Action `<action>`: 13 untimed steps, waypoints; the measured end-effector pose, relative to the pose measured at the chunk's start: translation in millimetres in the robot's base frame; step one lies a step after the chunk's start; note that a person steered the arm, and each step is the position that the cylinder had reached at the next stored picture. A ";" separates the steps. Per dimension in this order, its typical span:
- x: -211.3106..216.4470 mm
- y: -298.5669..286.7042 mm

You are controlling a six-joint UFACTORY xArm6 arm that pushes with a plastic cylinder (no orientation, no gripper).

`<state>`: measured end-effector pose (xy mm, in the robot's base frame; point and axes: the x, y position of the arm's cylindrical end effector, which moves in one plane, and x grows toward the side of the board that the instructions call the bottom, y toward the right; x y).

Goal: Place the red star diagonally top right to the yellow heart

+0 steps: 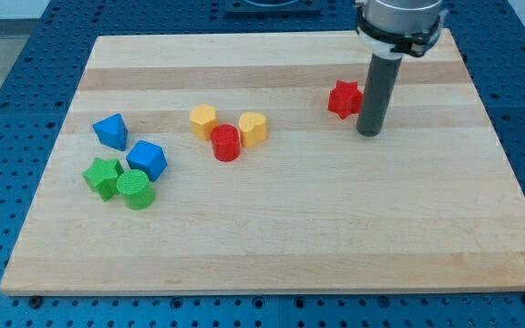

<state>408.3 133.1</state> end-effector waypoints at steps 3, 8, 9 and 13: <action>-27.5 28.4; -27.1 -26.9; -31.5 -30.7; -129.0 -30.8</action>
<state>279.3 102.3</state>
